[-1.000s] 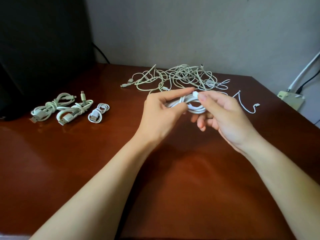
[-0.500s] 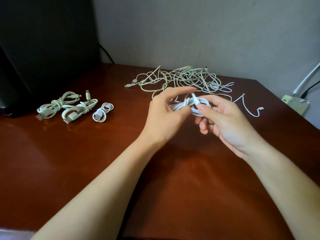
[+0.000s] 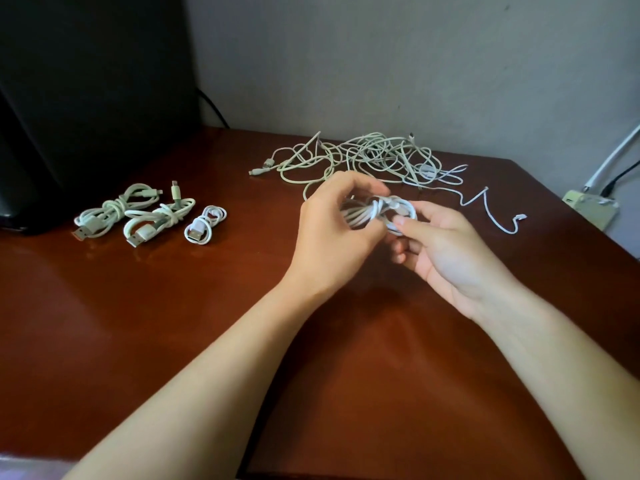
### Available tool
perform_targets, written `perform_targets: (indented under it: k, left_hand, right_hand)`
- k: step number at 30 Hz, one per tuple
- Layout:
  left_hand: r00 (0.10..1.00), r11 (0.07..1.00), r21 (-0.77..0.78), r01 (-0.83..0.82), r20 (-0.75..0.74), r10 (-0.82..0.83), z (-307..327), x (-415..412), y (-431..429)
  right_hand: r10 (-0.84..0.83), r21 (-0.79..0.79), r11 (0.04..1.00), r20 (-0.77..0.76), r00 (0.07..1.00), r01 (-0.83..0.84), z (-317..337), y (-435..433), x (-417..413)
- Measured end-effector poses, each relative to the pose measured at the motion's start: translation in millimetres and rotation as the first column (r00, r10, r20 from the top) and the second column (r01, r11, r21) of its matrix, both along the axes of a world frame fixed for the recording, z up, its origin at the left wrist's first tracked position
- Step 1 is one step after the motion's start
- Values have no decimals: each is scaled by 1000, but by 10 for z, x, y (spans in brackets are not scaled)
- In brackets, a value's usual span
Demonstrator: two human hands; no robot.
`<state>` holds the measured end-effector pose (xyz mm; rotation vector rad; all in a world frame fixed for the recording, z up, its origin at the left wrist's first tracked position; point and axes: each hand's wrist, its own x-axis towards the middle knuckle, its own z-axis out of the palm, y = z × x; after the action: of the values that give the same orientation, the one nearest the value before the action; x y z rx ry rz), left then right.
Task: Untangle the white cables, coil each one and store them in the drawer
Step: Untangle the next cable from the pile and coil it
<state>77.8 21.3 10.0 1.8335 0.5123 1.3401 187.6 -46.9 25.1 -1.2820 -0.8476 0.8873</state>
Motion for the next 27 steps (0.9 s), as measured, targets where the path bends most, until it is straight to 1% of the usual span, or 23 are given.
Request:
perform_targets:
  k: [2,8,9,13,15,17,19,23,27]
  left_hand:
    - [1000,999,53,-3,-7,3,7,-1,-30]
    - [998,994,91,-61,30,59,29,-16,-44]
    - [997,994,79,-71,33,69,28,-16,-37]
    - [995,996,-47,-75,62,78,37,-6,-8]
    - [994,995,-65,-78,75,83,41,-11,6]
    - [994,995,-59,-86,69,90,37,-12,8]
    - [993,994,-25,-104,56,105,36,-11,-5]
    - [988,978,144,-152,44,147,29,-18,-18]
    - [988,967,203,-153,35,149,17,-21,-17]
  right_hand:
    - [-12,-4,1000,-20,1000,12,1,2,13]
    - [18,58,998,-6,1000,-18,25,-13,1]
    - [31,69,997,-11,999,-30,30,-17,3]
    - [115,140,984,-36,993,-109,49,-43,23]
    - [135,163,978,-26,991,-129,40,-44,9]
    - [113,161,981,-20,993,-108,24,-35,-12]
    - [85,149,986,-39,996,-78,15,-29,-25]
    - [72,112,991,-49,996,-66,24,-34,-18]
    - [77,86,994,-29,997,-74,33,-44,-8]
